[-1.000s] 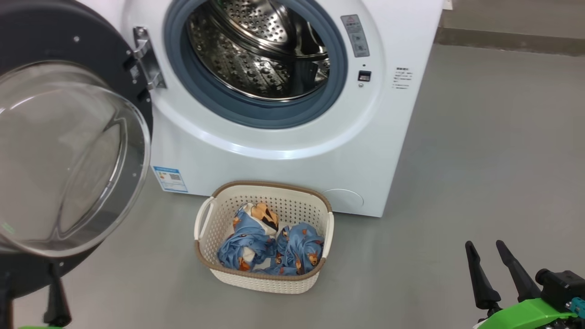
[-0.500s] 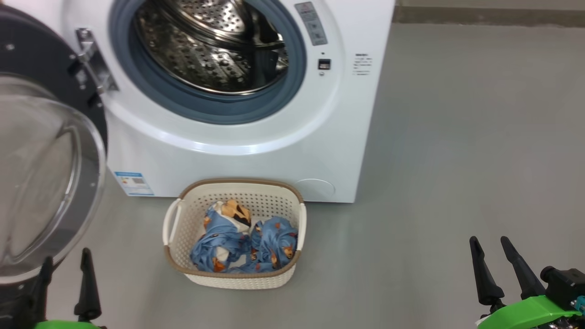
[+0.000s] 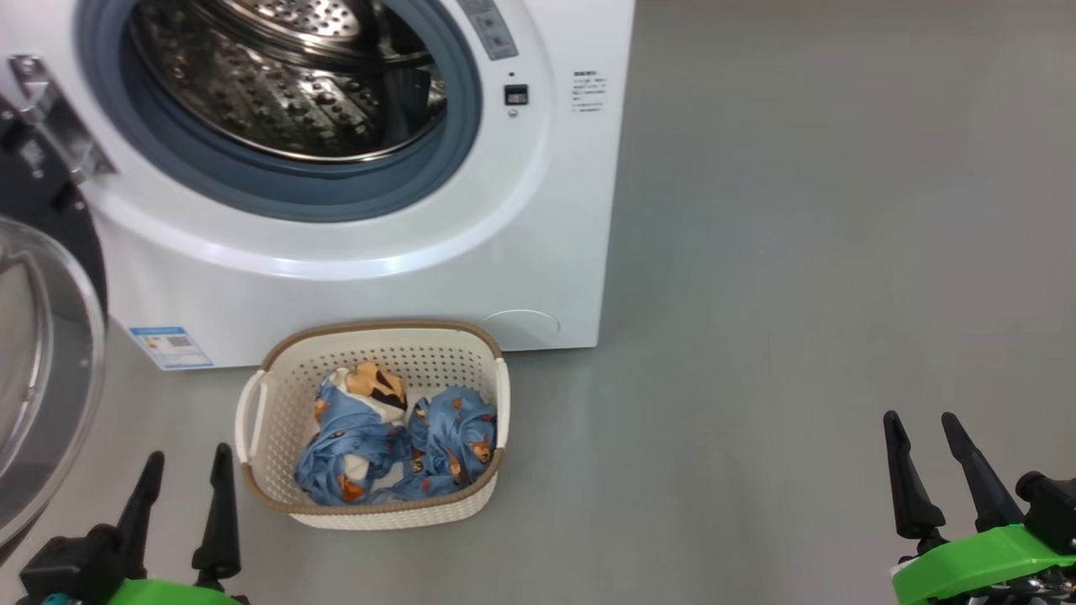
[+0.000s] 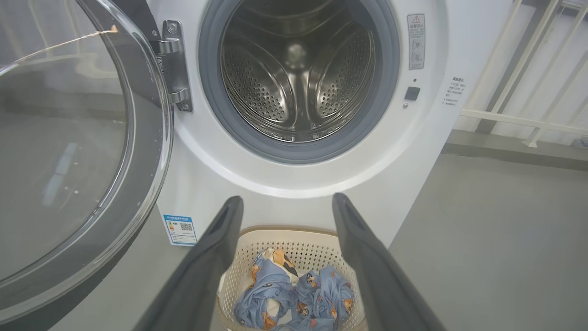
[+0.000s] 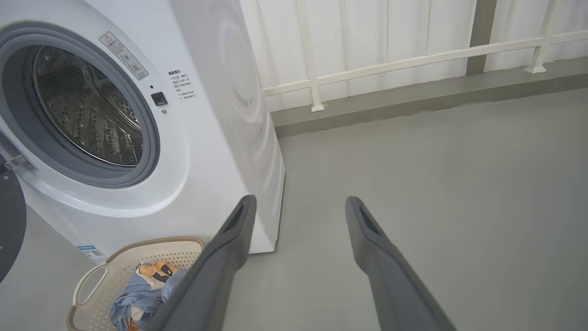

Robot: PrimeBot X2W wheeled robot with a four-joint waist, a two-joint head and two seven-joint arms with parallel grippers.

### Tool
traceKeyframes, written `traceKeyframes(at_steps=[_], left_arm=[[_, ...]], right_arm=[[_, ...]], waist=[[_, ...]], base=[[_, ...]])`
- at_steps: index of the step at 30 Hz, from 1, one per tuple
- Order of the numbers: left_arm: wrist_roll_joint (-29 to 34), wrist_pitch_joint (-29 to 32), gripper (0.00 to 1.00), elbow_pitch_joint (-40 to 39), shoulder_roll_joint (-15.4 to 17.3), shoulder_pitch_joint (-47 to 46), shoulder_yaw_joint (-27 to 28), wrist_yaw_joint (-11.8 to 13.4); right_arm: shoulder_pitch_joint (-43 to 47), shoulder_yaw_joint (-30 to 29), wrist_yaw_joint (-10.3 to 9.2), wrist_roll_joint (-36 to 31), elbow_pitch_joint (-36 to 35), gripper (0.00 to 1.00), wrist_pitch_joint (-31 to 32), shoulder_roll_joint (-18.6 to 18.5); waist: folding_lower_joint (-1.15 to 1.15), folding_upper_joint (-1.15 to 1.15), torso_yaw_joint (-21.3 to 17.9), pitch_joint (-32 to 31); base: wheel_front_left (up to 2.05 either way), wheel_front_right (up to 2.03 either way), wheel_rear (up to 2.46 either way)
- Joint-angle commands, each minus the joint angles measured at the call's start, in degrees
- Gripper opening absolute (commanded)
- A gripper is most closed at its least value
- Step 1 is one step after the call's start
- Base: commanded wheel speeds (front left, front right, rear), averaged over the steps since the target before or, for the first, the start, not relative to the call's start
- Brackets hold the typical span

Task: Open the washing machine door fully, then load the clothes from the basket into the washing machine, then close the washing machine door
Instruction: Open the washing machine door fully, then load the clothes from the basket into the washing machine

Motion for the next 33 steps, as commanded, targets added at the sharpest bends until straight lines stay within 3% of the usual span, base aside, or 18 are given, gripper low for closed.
traceKeyframes(at_steps=[1, 23, 33], left_arm=[[-0.4, -0.3, 1.0, -1.9, 1.4, -1.8, 1.4, -0.1], [-2.5, -0.3, 1.0, -2.6, 2.4, -1.1, -0.9, -0.1], [-2.9, -0.3, 1.0, -2.9, 3.1, -1.2, -1.7, -0.1]], right_arm=[[-1.7, 0.8, 0.09, 0.0, -1.5, 1.0, -0.7, -0.9], [-1.7, 0.6, 0.09, -0.2, -1.4, 1.0, -0.7, -0.2], [-1.7, 1.0, 0.09, -0.2, -1.4, 1.0, -0.7, -0.1]], waist=[[0.0, 0.0, -1.1, 0.6], [0.0, 0.0, -2.5, 0.5], [0.0, 0.0, -2.3, 0.7]], base=[[0.0, 0.0, 0.0], [0.0, -0.02, 0.01], [0.56, -1.47, 0.91]])
